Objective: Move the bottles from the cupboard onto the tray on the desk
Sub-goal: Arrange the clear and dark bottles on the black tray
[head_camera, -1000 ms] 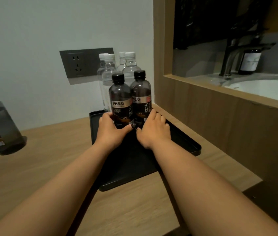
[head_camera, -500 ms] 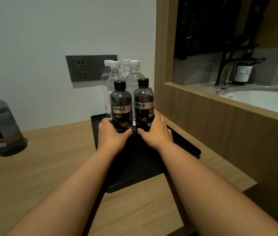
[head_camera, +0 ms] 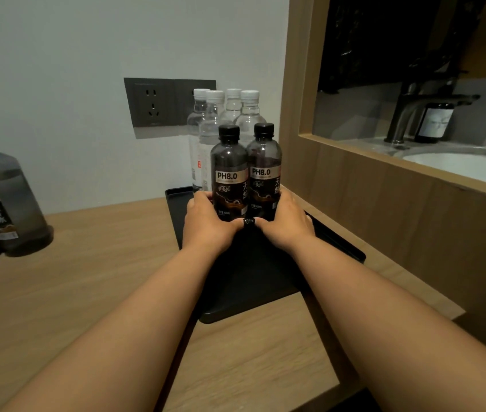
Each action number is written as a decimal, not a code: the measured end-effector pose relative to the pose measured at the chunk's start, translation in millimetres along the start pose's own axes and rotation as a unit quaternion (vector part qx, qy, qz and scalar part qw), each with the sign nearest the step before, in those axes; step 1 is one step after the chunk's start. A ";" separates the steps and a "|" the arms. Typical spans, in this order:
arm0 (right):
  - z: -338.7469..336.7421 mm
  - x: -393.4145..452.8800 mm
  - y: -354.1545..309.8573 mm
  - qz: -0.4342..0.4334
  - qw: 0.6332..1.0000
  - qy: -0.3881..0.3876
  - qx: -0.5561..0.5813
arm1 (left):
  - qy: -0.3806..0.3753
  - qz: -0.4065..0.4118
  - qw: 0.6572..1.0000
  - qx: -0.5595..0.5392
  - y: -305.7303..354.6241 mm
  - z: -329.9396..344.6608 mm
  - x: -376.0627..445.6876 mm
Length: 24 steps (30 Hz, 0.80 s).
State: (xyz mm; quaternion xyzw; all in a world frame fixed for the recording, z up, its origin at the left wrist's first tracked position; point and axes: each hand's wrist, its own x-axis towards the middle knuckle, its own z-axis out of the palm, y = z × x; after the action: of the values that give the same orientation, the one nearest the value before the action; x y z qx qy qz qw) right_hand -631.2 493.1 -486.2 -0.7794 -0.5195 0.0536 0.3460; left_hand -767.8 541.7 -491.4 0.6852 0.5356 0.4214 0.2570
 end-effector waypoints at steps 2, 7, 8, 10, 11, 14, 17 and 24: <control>1.0 1.1 1.0 -0.003 1.000 -0.003 -0.002 | -0.001 0.011 1.000 0.014 0.8 0.4 -0.6; 2.9 2.5 0.5 0.005 1.000 -0.003 0.000 | 0.004 0.020 0.999 0.038 3.6 -1.9 -4.9; 3.2 2.7 0.4 0.009 1.000 -0.002 0.003 | 0.006 0.020 0.999 0.039 3.8 -2.2 -5.2; 2.6 2.8 0.5 0.019 1.000 0.003 0.010 | 0.006 0.017 0.999 0.044 4.4 -2.0 -5.8; 2.2 2.9 0.6 0.024 1.000 0.006 0.014 | 0.004 0.014 0.999 0.048 4.8 -1.7 -5.8; 1.5 3.0 2.0 0.023 0.999 0.013 0.019 | -0.002 0.006 0.998 0.059 5.9 -0.6 -5.8; 2.0 4.2 2.6 0.016 1.000 0.012 0.017 | -0.008 0.005 0.997 0.070 6.4 0.3 -5.6; 3.2 5.3 3.5 0.005 1.000 0.008 -0.008 | -0.008 0.023 0.996 0.087 5.5 2.2 -5.7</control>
State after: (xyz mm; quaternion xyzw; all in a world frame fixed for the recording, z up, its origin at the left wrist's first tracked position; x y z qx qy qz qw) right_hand -627.5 498.3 -489.3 -0.7853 -0.5133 0.0447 0.3433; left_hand -763.5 534.9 -489.8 0.7205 0.5523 0.3734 0.1907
